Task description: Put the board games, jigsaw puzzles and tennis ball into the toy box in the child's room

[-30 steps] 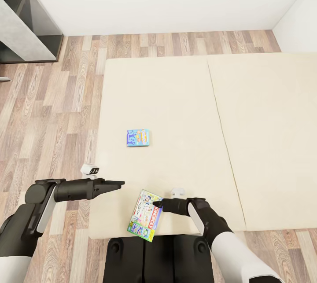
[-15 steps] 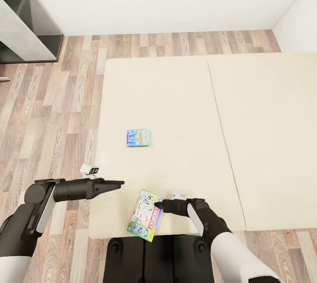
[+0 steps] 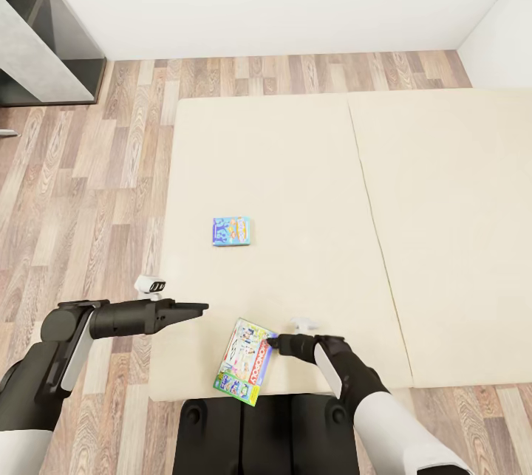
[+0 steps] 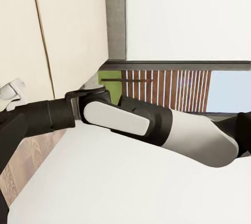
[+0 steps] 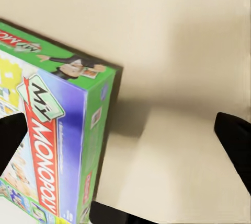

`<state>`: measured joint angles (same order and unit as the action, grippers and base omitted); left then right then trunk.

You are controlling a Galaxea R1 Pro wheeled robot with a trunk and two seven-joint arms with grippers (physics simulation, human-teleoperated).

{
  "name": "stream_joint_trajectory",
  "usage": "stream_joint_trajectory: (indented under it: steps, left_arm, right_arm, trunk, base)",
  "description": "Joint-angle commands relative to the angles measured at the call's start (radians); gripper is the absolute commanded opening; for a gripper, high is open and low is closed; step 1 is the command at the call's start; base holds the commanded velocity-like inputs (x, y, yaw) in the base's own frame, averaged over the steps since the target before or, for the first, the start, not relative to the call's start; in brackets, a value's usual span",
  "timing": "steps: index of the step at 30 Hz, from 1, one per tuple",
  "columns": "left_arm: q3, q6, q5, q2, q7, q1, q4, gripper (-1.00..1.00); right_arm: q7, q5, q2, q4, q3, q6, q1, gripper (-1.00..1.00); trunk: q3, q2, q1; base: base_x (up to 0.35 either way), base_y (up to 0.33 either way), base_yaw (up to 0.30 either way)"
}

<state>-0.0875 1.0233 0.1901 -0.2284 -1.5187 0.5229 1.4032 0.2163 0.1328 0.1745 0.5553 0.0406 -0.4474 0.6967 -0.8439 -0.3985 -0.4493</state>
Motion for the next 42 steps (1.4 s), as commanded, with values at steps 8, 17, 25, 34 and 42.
stream_joint_trajectory:
  steps: [8, 17, 25, 34, 42]
  left_arm:
    - [0.000, 0.011, 0.001, 0.000, -0.003, 0.000, 0.001, 1.00]
    - [-0.001, 0.011, 0.000, -0.001, -0.004, 0.000, 0.001, 1.00]
    - [-0.001, 0.011, 0.001, -0.002, -0.004, 0.000, 0.000, 1.00]
    - [-0.001, 0.011, 0.002, -0.002, -0.004, 0.000, 0.000, 1.00]
    - [-0.001, 0.011, 0.002, -0.002, -0.005, 0.000, 0.001, 1.00]
  right_arm:
    - [-0.035, 0.003, 0.000, 0.002, 0.002, 0.030, -0.001, 1.00]
    - [-0.036, 0.018, 0.000, -0.005, 0.008, 0.034, -0.002, 1.00]
    - [-0.027, 0.020, 0.000, -0.015, 0.010, 0.032, -0.002, 1.00]
    - [0.073, 0.021, 0.000, -0.026, 0.010, 0.027, -0.002, 1.00]
    - [0.149, 0.021, 0.000, -0.031, 0.010, 0.022, -0.002, 1.00]
  trunk:
    - [-0.001, -0.001, -0.001]
    - [-0.001, -0.001, -0.001]
    - [-0.001, -0.001, -0.001]
    - [-0.001, -0.001, -0.001]
    - [-0.001, -0.001, -0.001]
  base:
    - [0.000, 0.000, 0.000]
    - [0.000, 0.000, 0.000]
    - [0.000, 0.000, 0.000]
    - [0.000, 0.000, 0.000]
    - [0.000, 0.000, 0.000]
